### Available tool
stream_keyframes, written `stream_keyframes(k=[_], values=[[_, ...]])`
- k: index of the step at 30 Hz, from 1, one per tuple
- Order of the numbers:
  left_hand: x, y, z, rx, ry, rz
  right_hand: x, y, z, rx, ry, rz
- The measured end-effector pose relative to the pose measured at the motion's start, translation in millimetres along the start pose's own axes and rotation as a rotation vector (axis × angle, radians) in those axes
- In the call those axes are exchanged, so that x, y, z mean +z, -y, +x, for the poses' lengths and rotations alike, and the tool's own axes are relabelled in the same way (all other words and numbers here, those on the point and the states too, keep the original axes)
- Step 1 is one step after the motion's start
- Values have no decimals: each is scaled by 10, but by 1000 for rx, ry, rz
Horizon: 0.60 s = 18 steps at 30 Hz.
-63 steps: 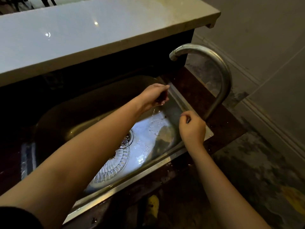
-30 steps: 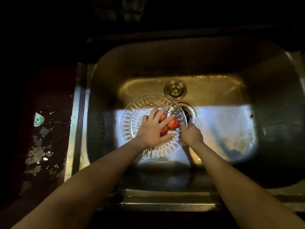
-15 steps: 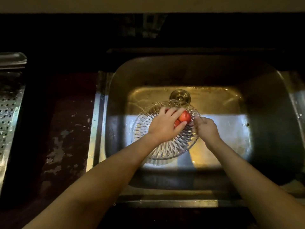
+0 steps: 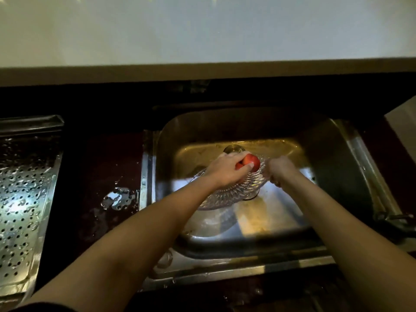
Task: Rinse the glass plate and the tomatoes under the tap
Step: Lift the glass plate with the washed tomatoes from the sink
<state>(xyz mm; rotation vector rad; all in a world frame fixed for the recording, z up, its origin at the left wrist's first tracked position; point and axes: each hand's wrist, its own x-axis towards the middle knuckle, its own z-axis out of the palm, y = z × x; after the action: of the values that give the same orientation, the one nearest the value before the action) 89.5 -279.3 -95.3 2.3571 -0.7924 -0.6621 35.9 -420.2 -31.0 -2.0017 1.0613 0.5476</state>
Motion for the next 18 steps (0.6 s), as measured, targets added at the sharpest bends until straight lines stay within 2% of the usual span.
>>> stream_keyframes(k=[14, 18], values=[[-750, -406, -163, 171, 59, 39, -272, 327, -830, -96, -109, 233], [-1036, -536, -270, 204, -2, 50, -388, 471, -1097, -174, -145, 207]])
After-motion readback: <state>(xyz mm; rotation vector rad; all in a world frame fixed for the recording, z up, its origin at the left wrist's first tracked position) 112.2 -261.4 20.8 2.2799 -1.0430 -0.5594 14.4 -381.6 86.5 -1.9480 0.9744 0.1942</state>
